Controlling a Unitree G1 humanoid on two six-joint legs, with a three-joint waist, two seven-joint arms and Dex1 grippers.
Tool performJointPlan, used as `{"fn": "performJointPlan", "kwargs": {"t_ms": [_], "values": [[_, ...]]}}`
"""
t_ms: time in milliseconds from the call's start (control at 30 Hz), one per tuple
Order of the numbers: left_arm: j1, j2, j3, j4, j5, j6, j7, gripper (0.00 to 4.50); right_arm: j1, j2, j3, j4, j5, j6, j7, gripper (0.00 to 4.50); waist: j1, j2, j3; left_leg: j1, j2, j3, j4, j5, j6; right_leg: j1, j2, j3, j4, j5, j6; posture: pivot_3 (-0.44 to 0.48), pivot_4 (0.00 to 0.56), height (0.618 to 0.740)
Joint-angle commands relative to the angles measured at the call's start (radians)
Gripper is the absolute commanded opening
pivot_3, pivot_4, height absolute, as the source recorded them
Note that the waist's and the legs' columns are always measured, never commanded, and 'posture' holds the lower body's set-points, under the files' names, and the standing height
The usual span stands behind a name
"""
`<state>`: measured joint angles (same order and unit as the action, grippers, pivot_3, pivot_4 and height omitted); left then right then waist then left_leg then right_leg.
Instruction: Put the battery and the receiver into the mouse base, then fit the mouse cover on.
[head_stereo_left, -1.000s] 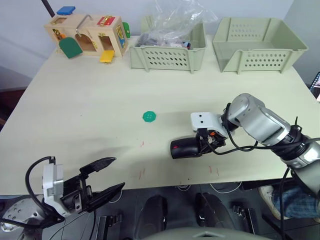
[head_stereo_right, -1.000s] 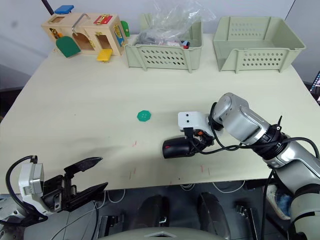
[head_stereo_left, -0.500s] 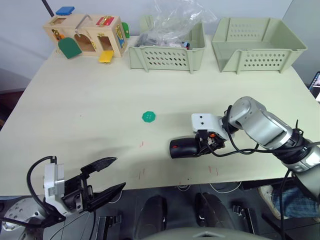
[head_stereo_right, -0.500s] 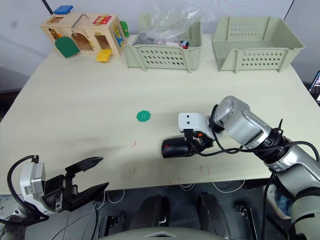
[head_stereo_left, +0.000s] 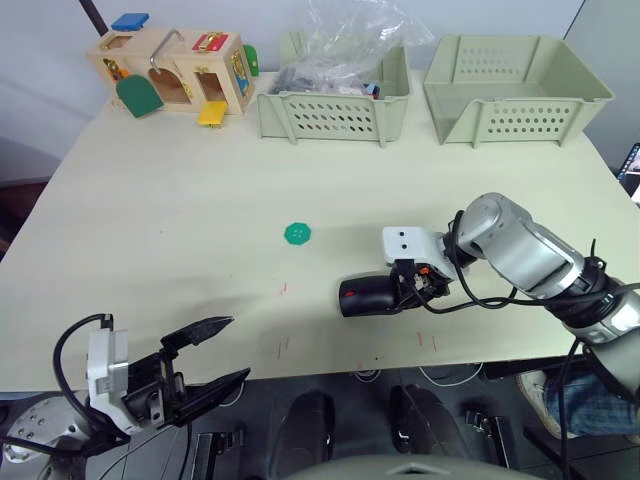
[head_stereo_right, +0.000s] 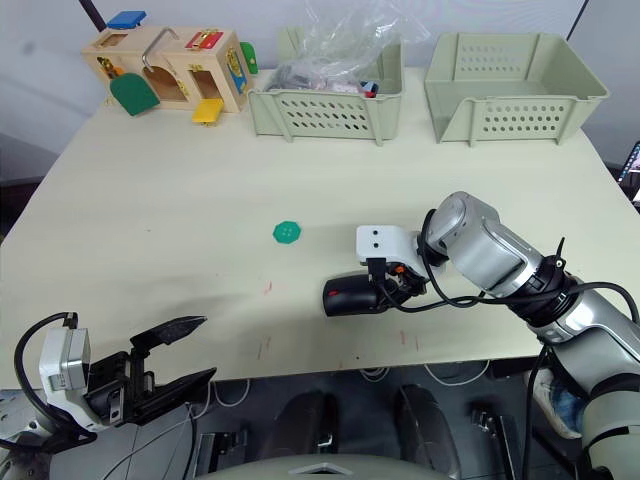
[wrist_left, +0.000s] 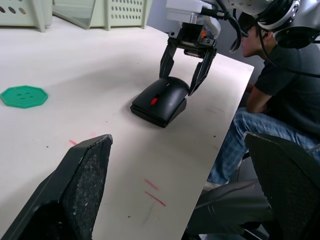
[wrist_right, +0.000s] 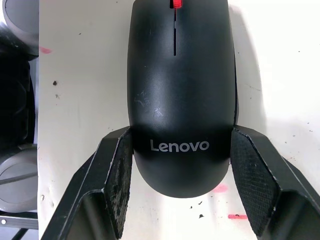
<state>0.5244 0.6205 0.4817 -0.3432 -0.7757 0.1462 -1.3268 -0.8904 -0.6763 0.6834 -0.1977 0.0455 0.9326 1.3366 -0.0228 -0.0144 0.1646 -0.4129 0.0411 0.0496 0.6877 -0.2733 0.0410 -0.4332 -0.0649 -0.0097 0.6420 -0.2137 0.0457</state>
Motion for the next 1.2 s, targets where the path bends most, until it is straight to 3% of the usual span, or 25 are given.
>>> {"fn": "performJointPlan", "kwargs": {"t_ms": [33, 633, 767, 1200], "values": [[0.001, 0.001, 0.009, -0.011, -0.006, -0.014, -0.008, 4.5, 0.005, 0.011, 0.015, -0.013, 0.012, 0.014, -0.006, 2.49, 0.0, 0.0, 0.0, 0.0, 0.0, 0.0, 0.0, 0.0, 0.0, 0.0, 0.0, 0.0, 0.0, 0.0, 0.0, 0.0, 0.15, 0.74], [0.006, 0.002, 0.008, -0.016, -0.006, -0.009, -0.005, 4.5, 0.006, 0.007, 0.014, -0.024, 0.028, 0.015, -0.012, 2.49, -0.003, 0.0, 0.0, 0.0, 0.0, 0.0, 0.0, 0.0, 0.0, 0.0, 0.0, 0.0, 0.0, 0.0, 0.0, 0.0, 0.15, 0.74], [0.004, 0.003, 0.007, -0.017, -0.007, -0.007, -0.003, 4.5, 0.005, 0.012, 0.008, -0.023, 0.026, 0.009, -0.025, 4.07, -0.007, -0.001, 0.0, 0.0, 0.0, 0.0, 0.0, 0.0, 0.0, 0.0, 0.0, 0.0, 0.0, 0.0, 0.0, 0.0, 0.15, 0.74], [0.001, 0.004, 0.005, -0.021, -0.007, -0.003, 0.004, 4.5, -0.015, -0.014, -0.037, -0.066, 0.059, 0.023, -0.034, 4.07, -0.013, 0.0, 0.0, 0.0, 0.0, -0.001, -0.001, 0.0, 0.0, 0.0, 0.0, -0.001, 0.0, 0.0, -0.001, 0.0, 0.15, 0.74]]}}
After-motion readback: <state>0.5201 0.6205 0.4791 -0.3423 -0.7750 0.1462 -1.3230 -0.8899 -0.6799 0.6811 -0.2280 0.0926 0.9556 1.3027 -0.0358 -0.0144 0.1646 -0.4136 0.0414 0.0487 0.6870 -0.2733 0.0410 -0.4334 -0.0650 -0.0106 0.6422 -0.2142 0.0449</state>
